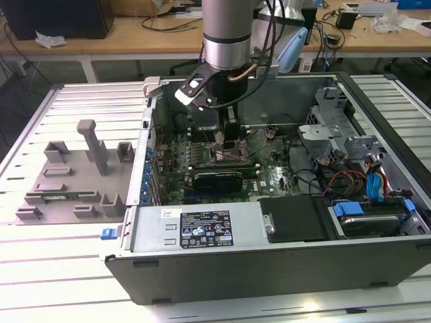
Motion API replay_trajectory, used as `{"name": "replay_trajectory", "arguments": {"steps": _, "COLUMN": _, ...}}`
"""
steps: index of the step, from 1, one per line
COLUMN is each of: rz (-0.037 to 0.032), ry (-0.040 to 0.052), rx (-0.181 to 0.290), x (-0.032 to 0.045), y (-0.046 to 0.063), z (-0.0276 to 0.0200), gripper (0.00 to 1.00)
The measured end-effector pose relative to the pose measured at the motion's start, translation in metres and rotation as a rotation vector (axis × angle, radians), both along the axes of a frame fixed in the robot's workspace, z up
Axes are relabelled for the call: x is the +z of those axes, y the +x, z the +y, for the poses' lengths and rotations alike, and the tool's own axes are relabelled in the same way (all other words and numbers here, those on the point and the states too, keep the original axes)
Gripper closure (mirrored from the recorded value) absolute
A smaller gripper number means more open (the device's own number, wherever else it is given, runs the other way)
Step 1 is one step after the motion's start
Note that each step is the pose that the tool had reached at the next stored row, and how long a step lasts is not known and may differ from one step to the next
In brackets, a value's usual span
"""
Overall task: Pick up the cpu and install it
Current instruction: 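Place the cpu into insertion slot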
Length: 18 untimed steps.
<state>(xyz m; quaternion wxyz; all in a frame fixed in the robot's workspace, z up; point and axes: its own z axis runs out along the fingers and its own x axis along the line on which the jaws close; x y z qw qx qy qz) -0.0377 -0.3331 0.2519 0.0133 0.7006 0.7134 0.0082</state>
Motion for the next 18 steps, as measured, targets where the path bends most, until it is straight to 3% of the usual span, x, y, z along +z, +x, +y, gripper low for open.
{"name": "replay_trajectory", "arguments": {"steps": 2, "rz": -0.0001, "ry": -0.0005, "rx": 0.0, "x": -0.0094, "y": 0.001, "z": 0.0045, "gripper": 0.45}}
{"name": "replay_trajectory", "arguments": {"steps": 11, "rz": 0.0001, "ry": -0.0074, "rx": 0.0, "x": -0.0285, "y": 0.007, "z": 0.013, "gripper": 0.45}}
{"name": "replay_trajectory", "arguments": {"steps": 14, "rz": 0.0, "ry": -0.0074, "rx": 0.0, "x": -0.0362, "y": 0.007, "z": 0.018, "gripper": 0.45}}
{"name": "replay_trajectory", "arguments": {"steps": 18, "rz": 0.0001, "ry": -0.0086, "rx": 0.0, "x": -0.0423, "y": 0.006, "z": 0.019, "gripper": 0.45}}
